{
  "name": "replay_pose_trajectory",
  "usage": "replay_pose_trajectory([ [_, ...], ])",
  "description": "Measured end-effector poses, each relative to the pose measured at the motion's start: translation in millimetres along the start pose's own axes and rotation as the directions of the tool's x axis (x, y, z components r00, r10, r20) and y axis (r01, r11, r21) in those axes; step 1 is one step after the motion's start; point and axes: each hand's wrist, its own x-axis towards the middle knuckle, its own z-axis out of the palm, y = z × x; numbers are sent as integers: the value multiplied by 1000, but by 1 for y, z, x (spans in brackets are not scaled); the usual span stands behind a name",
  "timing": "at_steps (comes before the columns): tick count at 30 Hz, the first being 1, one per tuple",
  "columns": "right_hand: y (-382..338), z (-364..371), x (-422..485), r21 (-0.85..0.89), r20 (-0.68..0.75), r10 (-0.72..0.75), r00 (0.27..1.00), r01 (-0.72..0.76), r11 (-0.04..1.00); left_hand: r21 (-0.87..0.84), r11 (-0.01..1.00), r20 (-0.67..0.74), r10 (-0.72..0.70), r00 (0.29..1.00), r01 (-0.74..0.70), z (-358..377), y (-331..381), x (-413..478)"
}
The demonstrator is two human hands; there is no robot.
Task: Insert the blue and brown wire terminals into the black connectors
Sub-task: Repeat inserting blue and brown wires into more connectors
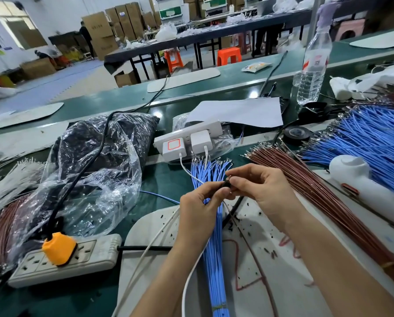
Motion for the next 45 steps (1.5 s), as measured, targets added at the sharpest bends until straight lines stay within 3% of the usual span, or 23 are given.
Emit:
replay_pose_trajectory([
  [5,2,-2,2,101,12,45,999,-46,994,16,1000,7,-5,1000,5,0,-1,0],
  [12,5,-3,1,87,24,58,998,-59,994,47,999,4,5,1000,-5,-1,-2,0],
  [25,1,-4,-1,-60,55,-13,998,17,998,36,999,8,-12,1000,11,-1,-3,-1],
  [32,0,-3,1,-137,69,-74,995,83,987,39,998,14,46,999,-46,0,-1,-2],
  [39,-4,-10,1,-341,80,-125,989,145,929,231,966,12,119,993,-119,1,3,-3],
  [45,-6,-12,0,-268,82,-58,995,78,960,274,955,-2,120,993,-115,0,1,-3],
])
